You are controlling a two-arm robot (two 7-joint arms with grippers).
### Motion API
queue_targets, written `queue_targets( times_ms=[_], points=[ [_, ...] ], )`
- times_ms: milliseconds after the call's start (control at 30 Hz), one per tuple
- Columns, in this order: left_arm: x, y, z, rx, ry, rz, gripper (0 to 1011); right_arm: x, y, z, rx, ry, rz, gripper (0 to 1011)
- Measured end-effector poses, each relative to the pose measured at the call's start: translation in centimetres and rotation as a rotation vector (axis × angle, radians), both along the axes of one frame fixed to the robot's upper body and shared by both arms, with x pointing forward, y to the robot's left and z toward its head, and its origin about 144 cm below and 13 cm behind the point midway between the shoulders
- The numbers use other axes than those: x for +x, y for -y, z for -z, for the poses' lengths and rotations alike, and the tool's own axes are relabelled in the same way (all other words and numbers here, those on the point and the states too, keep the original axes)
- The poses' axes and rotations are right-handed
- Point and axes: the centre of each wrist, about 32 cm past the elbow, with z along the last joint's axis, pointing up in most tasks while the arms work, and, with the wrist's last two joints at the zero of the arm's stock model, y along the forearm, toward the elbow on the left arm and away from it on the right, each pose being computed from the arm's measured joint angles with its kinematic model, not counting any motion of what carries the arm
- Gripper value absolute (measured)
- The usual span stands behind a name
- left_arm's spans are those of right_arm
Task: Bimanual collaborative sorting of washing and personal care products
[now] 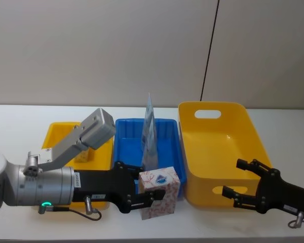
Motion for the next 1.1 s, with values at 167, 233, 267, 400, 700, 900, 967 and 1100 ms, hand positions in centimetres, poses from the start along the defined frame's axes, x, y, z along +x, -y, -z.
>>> queue_targets(
  times_ms=[167,233,267,400,700,900,967,1100],
  points=[
    [0.0,0.0,0.0,0.000,0.000,0.000,399,0.1,0.1,0.0,-0.005,0.005,-0.013,1000],
    [0.0,0.0,0.0,0.000,0.000,0.000,399,0.2,0.1,0.0,-0.005,0.007,-0.017,1000],
    [0.0,0.0,0.0,0.000,0.000,0.000,399,0.3,0.0,0.0,-0.005,0.008,-0.018,1000],
    [0.0,0.0,0.0,0.000,0.000,0.000,399,0.6,-0.4,0.1,-0.004,0.017,-0.028,1000],
    [0.0,0.0,0.0,0.000,0.000,0.000,399,1.4,-1.8,0.6,-0.003,0.031,-0.052,1000],
    [0.0,0.0,0.0,0.000,0.000,0.000,399,2.0,-3.1,0.9,-0.002,0.037,-0.086,1000],
    [0.0,0.0,0.0,0.000,0.000,0.000,399,2.1,-3.4,1.0,-0.002,0.036,-0.095,1000],
    [0.0,0.0,0.0,0.000,0.000,0.000,399,2.5,-4.1,1.1,-0.004,0.038,-0.119,1000]
  ],
)
